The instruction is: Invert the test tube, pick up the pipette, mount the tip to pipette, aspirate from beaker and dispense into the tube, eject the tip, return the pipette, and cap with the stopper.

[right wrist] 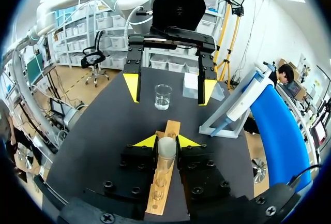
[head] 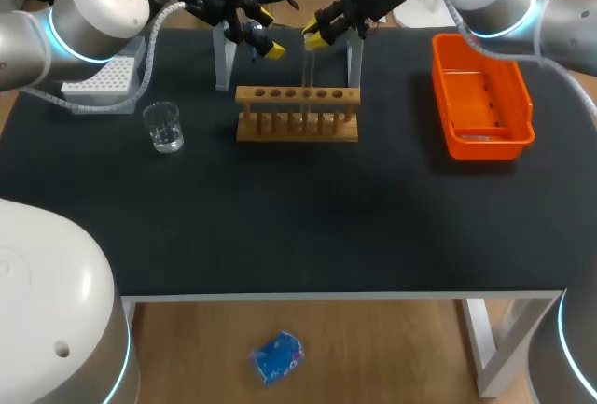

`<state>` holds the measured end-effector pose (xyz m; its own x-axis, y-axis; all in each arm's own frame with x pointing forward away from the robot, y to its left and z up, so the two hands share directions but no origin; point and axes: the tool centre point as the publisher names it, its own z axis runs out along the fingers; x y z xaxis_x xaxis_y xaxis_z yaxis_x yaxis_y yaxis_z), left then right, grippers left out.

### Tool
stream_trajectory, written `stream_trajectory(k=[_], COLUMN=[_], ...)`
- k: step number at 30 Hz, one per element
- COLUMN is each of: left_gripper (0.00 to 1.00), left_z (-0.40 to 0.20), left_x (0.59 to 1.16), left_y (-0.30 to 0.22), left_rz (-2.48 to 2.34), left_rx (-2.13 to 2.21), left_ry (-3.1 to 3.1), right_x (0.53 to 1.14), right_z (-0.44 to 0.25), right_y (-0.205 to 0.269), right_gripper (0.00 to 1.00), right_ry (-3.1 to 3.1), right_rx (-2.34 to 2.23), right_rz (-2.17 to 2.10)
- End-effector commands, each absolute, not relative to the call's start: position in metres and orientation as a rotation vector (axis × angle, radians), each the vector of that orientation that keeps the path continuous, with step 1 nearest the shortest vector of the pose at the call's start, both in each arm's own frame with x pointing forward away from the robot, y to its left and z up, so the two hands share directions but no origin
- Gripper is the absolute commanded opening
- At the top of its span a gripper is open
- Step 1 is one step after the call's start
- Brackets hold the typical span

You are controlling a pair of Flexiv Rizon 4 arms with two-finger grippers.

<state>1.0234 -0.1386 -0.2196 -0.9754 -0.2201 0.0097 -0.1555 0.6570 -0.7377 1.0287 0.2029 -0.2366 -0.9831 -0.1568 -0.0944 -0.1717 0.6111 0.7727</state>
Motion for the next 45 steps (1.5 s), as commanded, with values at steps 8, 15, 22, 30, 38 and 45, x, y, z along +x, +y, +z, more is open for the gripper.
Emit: stream_trajectory(k=[8,15,22,30,38,45], left_gripper=[1.00,1.00,1.00,1.00,1.00,1.00], left_z=[-0.218,-0.218,-0.218,-0.218,-0.218,-0.218], left_x=[1.024,1.024,1.024,1.024,1.024,1.024], left_y=[-0.138,-0.138,-0.138,-0.138,-0.138,-0.138], left_rz=[-1.225,-1.225,-1.225,-1.225,-1.225,-1.225], left_rx=[-0.317,-0.317,-0.317,-0.317,-0.317,-0.317], left_ry=[2.792,2.792,2.792,2.792,2.792,2.792], right_x=[1.029,1.027,1.026,1.026,1.026,1.023], right_z=[-0.246,-0.250,-0.252,-0.251,-0.246,-0.239], right_y=[0.204,0.202,0.201,0.201,0.199,0.197], right_gripper=[0.00,0.00,0.00,0.00,1.00,1.00], right_ry=[2.825,2.836,2.839,2.842,2.832,2.806], right_rx=[-0.288,-0.282,-0.275,-0.276,-0.272,-0.274], right_rz=[1.329,1.308,1.303,1.291,1.294,1.330])
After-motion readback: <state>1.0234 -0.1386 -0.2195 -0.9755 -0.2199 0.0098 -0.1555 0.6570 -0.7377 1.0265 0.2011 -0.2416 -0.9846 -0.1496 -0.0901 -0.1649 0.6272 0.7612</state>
